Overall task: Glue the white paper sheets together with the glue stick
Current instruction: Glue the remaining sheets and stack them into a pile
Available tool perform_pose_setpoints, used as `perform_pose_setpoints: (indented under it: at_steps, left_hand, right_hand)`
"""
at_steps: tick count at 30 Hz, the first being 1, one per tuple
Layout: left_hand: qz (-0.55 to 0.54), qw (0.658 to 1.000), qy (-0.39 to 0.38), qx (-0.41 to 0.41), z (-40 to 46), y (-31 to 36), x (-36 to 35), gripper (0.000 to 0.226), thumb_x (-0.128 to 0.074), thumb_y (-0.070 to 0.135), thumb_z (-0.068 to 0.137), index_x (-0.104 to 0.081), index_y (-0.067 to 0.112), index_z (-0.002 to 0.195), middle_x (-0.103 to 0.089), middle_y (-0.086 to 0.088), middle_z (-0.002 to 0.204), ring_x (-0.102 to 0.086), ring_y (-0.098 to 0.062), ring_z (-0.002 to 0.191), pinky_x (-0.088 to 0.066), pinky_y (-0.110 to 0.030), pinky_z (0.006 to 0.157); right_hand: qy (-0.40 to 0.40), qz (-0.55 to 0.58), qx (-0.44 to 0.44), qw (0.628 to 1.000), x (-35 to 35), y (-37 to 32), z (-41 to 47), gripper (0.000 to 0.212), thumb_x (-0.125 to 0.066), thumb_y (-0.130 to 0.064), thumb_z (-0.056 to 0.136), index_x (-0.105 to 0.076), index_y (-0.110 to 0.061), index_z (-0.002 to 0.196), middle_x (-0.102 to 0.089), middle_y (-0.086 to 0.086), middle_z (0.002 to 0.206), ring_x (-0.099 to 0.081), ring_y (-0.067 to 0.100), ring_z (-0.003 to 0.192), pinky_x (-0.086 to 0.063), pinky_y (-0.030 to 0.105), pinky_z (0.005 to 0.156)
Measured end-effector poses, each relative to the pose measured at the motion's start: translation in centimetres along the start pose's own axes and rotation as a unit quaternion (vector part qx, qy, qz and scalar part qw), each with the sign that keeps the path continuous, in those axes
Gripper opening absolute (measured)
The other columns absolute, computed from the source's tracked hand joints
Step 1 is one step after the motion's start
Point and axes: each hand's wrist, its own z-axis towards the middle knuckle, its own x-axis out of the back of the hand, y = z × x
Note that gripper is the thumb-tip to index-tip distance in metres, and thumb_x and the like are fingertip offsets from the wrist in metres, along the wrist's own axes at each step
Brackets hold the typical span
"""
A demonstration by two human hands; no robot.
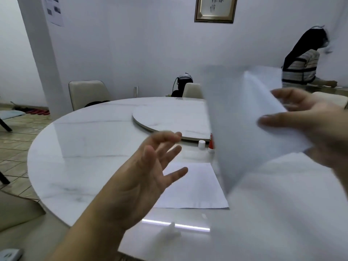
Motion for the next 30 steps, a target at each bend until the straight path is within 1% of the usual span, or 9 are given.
perform_pose_setpoints:
  at_steps: [3,7,11,14,18,21,25,28,30]
  left_hand:
    - [0.043,0.998,-0.017,-0.031,-0.5,2.1,-0.2,0.064,-0.082,0.053,0.055,-0.054,0.035,0.110,-0.054,-0.003,0.134,-0.053,-0.027,0.124,-0.048,-0.052,0.095]
    - [0.261,0.949,0.178,0.012,-0.3,3.4,0.7,0.050,-0.080,0.029,0.068,-0.051,0.051,0.103,-0.071,0.019,0.090,-0.072,-0.014,0.081,-0.059,-0.029,0.063]
    - [0.362,0.898,0.240,0.076,0.3,2.4,3.3,0.020,-0.065,0.010,0.084,-0.072,0.028,0.079,-0.072,0.008,0.068,-0.065,-0.006,0.054,-0.049,-0.014,0.048]
    - [0.392,0.873,0.259,0.132,0.2,1.5,5.7,0.014,-0.070,0.019,0.081,-0.076,0.029,0.074,-0.073,0.006,0.074,-0.064,-0.008,0.062,-0.046,-0.013,0.052]
    - [0.395,0.863,0.259,0.178,-0.4,0.2,7.1,0.009,-0.075,0.028,0.074,-0.075,0.036,0.078,-0.072,0.007,0.086,-0.067,-0.004,0.070,-0.047,-0.007,0.058]
    - [0.370,0.872,0.260,0.189,-0.7,-0.6,7.4,0.015,-0.081,0.027,0.067,-0.076,0.032,0.080,-0.065,-0.007,0.090,-0.064,-0.019,0.076,-0.049,-0.026,0.074]
    - [0.398,0.856,0.271,0.187,-0.7,-1.0,8.0,0.012,-0.080,0.030,0.068,-0.075,0.034,0.078,-0.055,-0.007,0.073,-0.052,-0.018,0.061,-0.042,-0.027,0.062]
    - [0.401,0.858,0.265,0.178,-0.8,-0.9,8.3,0.007,-0.074,0.025,0.077,-0.075,0.031,0.076,-0.065,-0.003,0.062,-0.054,-0.011,0.051,-0.043,-0.020,0.053]
    - [0.438,0.845,0.259,0.167,-0.9,-0.9,8.3,0.007,-0.073,0.026,0.078,-0.075,0.032,0.075,-0.052,0.005,0.051,-0.043,-0.007,0.042,-0.035,-0.014,0.042]
  right_hand:
    - [0.067,0.013,-0.047,0.997,-5.1,0.9,-0.2,0.058,-0.086,-0.008,0.034,-0.067,-0.025,0.087,-0.072,0.010,0.089,-0.068,0.026,0.060,-0.059,0.038,0.056]
    - [0.099,0.007,-0.096,0.990,-8.6,2.9,-0.7,0.051,-0.089,-0.016,0.052,-0.065,-0.026,0.095,-0.066,0.003,0.103,-0.068,0.023,0.074,-0.053,0.028,0.057]
    - [0.046,0.060,-0.144,0.987,-7.8,4.3,-0.9,0.028,-0.083,-0.019,0.064,-0.073,-0.025,0.089,-0.075,0.008,0.100,-0.073,0.021,0.077,-0.057,0.029,0.063]
    - [0.016,0.031,-0.178,0.983,-6.8,5.9,-1.1,0.023,-0.070,0.004,0.078,-0.076,-0.018,0.082,-0.070,0.015,0.088,-0.067,0.022,0.073,-0.052,0.031,0.075]
    - [-0.016,-0.037,-0.229,0.972,-7.2,8.7,-2.1,0.023,-0.066,-0.006,0.085,-0.079,-0.025,0.082,-0.059,0.008,0.083,-0.055,0.013,0.065,-0.046,0.025,0.066]
    - [-0.027,-0.001,-0.234,0.972,-7.6,9.8,-2.5,0.016,-0.070,-0.012,0.083,-0.079,-0.025,0.087,-0.066,0.002,0.082,-0.057,0.012,0.058,-0.049,0.022,0.059]
    - [-0.027,-0.003,-0.220,0.975,-7.5,10.4,-2.6,0.019,-0.075,-0.006,0.076,-0.080,-0.022,0.085,-0.054,-0.015,0.050,-0.052,0.009,0.046,-0.047,0.013,0.051]
    - [-0.024,-0.015,-0.217,0.976,-7.5,10.3,-2.8,0.021,-0.075,-0.004,0.076,-0.080,-0.022,0.083,-0.062,-0.014,0.053,-0.054,0.010,0.047,-0.048,0.016,0.051]
    - [-0.025,-0.013,-0.213,0.977,-7.5,10.4,-2.8,0.025,-0.075,-0.002,0.074,-0.080,-0.024,0.084,-0.066,-0.011,0.059,-0.055,0.012,0.048,-0.050,0.021,0.056]
